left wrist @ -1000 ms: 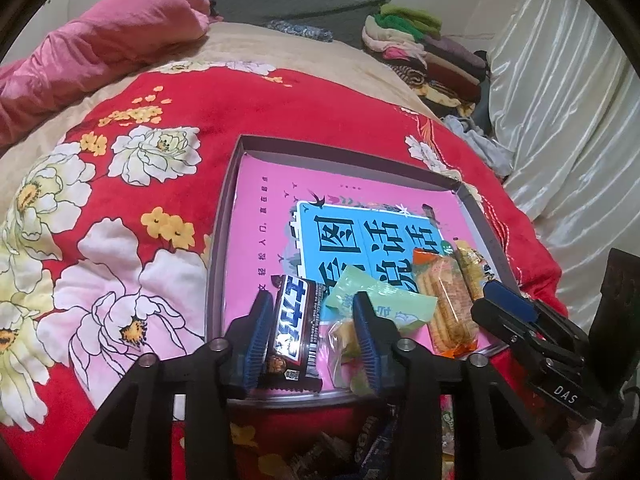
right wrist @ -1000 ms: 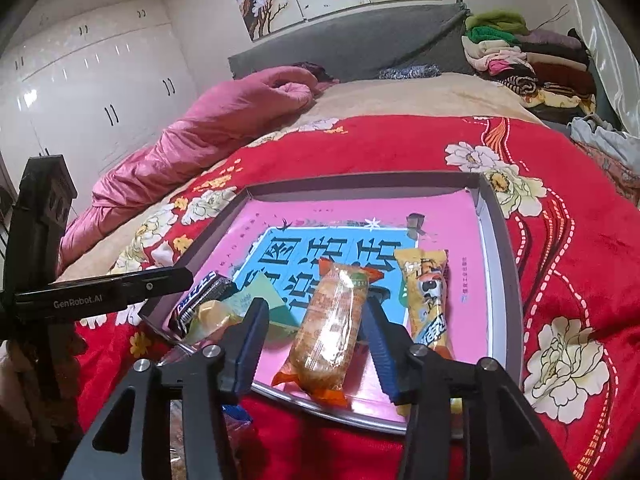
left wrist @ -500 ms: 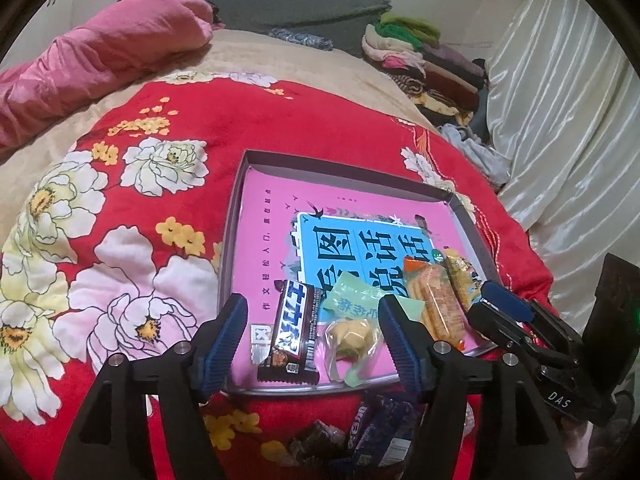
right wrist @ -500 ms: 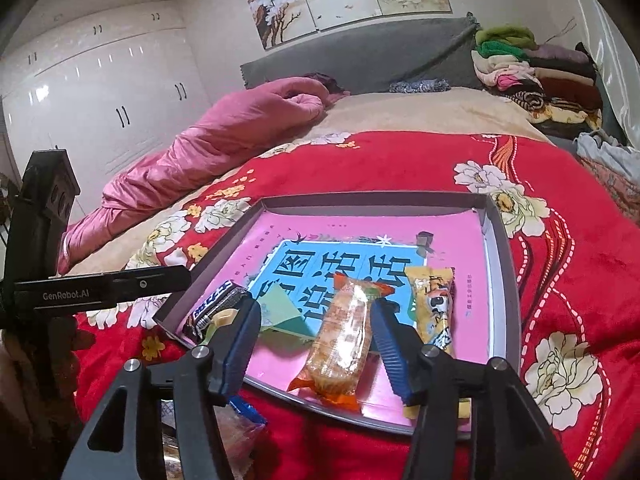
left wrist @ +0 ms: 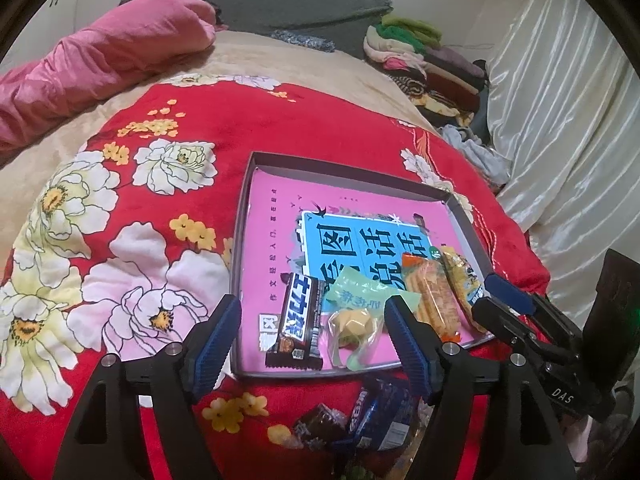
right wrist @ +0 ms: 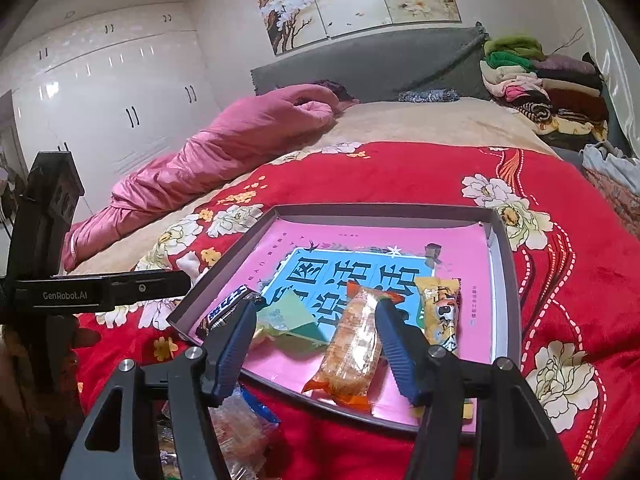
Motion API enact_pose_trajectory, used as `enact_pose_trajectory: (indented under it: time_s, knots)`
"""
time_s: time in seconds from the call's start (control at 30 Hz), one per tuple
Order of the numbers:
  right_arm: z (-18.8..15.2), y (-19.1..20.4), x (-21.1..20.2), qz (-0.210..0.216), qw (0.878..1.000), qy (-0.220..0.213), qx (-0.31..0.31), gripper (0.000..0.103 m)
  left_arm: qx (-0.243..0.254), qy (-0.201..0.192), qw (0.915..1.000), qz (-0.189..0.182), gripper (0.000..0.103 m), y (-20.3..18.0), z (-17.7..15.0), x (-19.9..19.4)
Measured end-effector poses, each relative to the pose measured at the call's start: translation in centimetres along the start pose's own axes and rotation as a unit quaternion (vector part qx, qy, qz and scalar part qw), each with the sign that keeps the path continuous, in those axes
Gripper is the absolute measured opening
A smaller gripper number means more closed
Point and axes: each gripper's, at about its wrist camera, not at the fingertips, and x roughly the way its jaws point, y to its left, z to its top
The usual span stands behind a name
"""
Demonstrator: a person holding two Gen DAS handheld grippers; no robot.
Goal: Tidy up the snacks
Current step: 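Withdraw both open grippers from the tray toward the snack pile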
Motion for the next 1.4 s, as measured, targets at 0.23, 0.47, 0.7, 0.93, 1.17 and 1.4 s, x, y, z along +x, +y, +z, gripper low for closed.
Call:
enact_pose_trajectory:
  time_s: [0.23, 0.47, 0.7, 0.93, 1.17, 1.4]
  knots:
    - [0.0, 0.7, -0.6, 0.004, 1.000, -0.003, -0.010, 0.062, -0.003, 0.004, 1.0000, 0.001, 0.076, 0.3, -0.4, -0.5]
    - [-0.1, 1.5, -1.4, 0.010, 1.000, -0.010, -0.025, 0.065, 0.002, 0.012, 0.9999, 0.000, 0.076, 0.1, -1.1, -0.9]
    - [-0.5, 1.9, -2.2, 0.016, 0.999, -0.012, -0.028, 0.066, 0.005, 0.017, 0.9998, 0.002, 0.076, 0.1, -1.6, -1.3]
    - [-0.8, 2.2, -3.0, 0.014, 0.999, -0.011, -0.026, 0.066, 0.008, 0.020, 0.9998, -0.002, 0.076, 0.0, -2.1, -2.1]
    - [-1.3, 2.7, -3.9, 0.014, 1.000, -0.010, -0.025, 0.066, 0.010, 0.017, 0.9998, 0.001, 0.076, 0.0, -2.7, -3.0]
    - [-1.8, 3.2, -4.0, 0.013, 1.000, -0.003, -0.027, 0.069, 0.011, 0.022, 0.9997, 0.001, 0.077, 0.1, -3.2, -3.4]
